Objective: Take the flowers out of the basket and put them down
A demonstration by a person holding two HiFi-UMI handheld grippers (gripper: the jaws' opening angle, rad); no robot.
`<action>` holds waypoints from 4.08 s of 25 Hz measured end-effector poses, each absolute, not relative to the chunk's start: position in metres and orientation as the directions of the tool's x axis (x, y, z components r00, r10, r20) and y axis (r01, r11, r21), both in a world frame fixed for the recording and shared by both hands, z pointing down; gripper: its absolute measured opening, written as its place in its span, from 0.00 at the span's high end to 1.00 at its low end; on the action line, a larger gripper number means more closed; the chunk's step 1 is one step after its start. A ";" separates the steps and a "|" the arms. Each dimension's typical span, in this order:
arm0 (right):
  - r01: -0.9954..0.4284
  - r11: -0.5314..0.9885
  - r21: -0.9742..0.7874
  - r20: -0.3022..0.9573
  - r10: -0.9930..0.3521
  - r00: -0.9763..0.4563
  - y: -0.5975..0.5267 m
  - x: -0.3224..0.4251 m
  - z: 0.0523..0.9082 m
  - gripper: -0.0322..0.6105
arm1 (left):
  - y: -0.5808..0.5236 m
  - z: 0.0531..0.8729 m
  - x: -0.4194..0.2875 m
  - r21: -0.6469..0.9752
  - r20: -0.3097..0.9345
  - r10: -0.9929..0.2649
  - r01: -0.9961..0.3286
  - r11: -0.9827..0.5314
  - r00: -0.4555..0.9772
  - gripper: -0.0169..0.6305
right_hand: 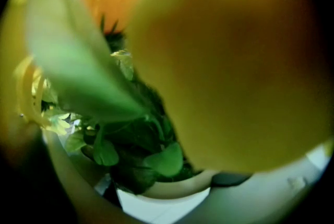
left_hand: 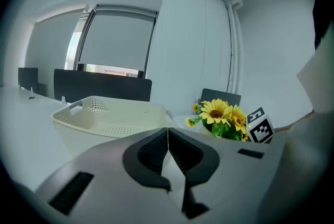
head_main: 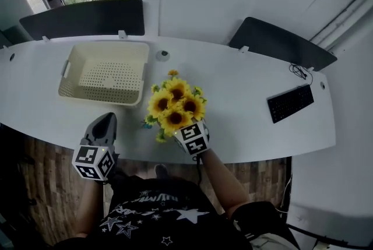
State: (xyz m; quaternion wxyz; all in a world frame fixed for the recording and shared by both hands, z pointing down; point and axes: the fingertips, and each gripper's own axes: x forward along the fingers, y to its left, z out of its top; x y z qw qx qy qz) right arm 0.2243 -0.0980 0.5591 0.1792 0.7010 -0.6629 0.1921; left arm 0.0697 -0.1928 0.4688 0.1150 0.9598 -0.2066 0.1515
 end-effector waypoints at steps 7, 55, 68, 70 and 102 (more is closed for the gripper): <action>-1.000 -0.030 0.005 0.561 -0.827 0.028 -0.093 0.220 0.597 0.13 | -0.169 0.490 0.063 0.190 0.389 -0.372 -0.468 -0.863 0.843 0.96; -0.983 -0.174 -0.064 0.412 -0.902 0.132 0.007 0.155 0.572 0.12 | -0.022 0.495 -0.069 0.262 0.376 -0.462 -0.570 -0.779 0.804 0.96; -0.983 -0.097 -0.158 0.305 -0.951 0.045 0.101 0.067 0.509 0.35 | 0.074 0.477 -0.143 0.286 0.295 -0.502 -0.577 -0.765 0.813 0.95; -0.980 -0.127 -0.154 0.294 -0.953 0.078 0.118 0.063 0.501 0.54 | 0.084 0.470 -0.146 0.293 0.272 -0.502 -0.567 -0.770 0.821 0.96; -0.998 0.014 -0.065 0.260 -0.965 -0.031 0.205 0.094 0.454 0.95 | 0.160 0.446 -0.099 0.303 0.220 -0.595 -0.634 -0.711 0.773 0.95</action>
